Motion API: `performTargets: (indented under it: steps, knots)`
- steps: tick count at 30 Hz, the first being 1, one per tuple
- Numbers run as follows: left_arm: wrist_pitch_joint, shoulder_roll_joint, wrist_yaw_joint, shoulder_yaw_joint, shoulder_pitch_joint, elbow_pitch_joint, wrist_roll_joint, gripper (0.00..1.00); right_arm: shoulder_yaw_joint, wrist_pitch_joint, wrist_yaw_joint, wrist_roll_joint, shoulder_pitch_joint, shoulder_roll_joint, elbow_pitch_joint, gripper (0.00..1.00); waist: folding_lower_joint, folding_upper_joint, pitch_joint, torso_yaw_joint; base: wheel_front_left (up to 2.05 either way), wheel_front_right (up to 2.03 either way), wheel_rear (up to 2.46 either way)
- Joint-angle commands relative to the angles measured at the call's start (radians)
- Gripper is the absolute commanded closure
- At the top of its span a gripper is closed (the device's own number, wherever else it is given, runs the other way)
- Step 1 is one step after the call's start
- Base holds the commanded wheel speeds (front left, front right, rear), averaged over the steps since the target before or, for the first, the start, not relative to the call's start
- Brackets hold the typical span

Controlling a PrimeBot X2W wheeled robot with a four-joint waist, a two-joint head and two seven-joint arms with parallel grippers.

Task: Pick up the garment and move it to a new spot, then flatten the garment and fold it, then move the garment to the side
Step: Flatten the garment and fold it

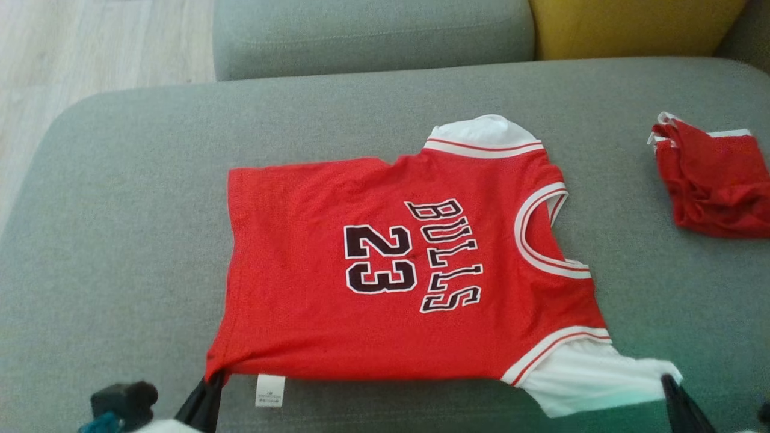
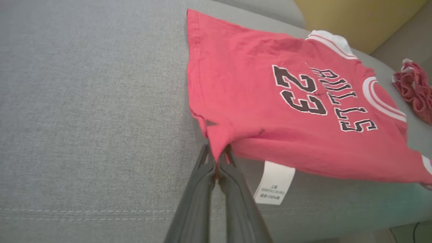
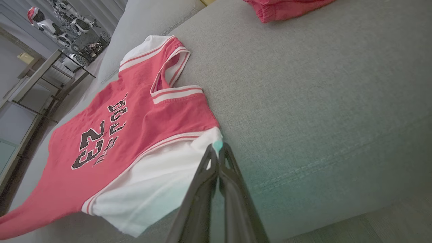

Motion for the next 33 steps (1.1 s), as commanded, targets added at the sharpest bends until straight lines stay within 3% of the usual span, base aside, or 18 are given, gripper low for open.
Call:
performTargets:
  steps: [1,12,23,25,26,27,28,29,33]
  knots:
    - [0.005,0.019,-0.003,0.034,-0.071,-0.027,-0.005,1.00,0.016,0.004,0.007,-0.007,-0.070,-0.019,-0.029,1.00,0.0001,-0.0001,0.010,0.002,0.00,0.00,0.00]
    - [0.149,0.069,-0.095,-0.010,-0.291,0.073,-0.044,1.00,0.058,0.018,0.007,-0.082,-0.352,-0.019,0.104,1.00,0.0001,-0.0001,0.079,0.019,0.00,0.00,0.00]
    - [0.140,0.053,-0.162,0.010,-0.465,0.285,-0.115,1.00,0.072,-0.073,0.007,-0.077,-0.572,-0.019,0.326,1.00,0.0001,-0.0001,0.144,0.019,0.00,0.00,0.00]
    - [0.136,0.051,-0.166,0.011,-0.475,0.302,-0.118,0.94,0.078,-0.077,0.007,-0.075,-0.585,-0.019,0.345,1.00,0.0001,-0.0001,0.150,0.018,0.00,0.00,0.00]
    - [0.131,0.049,-0.170,0.009,-0.484,0.319,-0.120,0.62,0.085,-0.083,0.007,-0.077,-0.596,-0.019,0.361,1.00,0.0001,-0.0001,0.155,0.018,0.00,0.00,0.00]
    - [0.126,0.046,-0.174,0.007,-0.491,0.334,-0.121,0.00,0.097,-0.091,0.007,-0.077,-0.606,-0.019,0.371,0.74,0.0001,-0.0001,0.160,0.017,0.00,0.00,0.00]
    - [0.119,0.044,-0.178,0.004,-0.496,0.346,-0.120,0.00,0.109,-0.100,0.007,-0.070,-0.613,-0.019,0.380,0.42,0.0001,-0.0001,0.164,0.017,0.00,0.00,0.00]
    - [0.095,0.036,-0.180,0.003,-0.500,0.367,-0.117,0.00,0.131,-0.123,0.007,-0.069,-0.621,-0.019,0.388,0.00,0.0001,-0.0001,0.168,0.017,0.00,0.00,0.00]
    - [0.014,0.014,-0.165,0.010,-0.480,0.377,-0.102,0.00,0.176,-0.190,0.007,-0.094,-0.606,-0.019,0.362,0.00,0.0001,-0.0001,0.171,0.019,0.00,0.00,0.00]
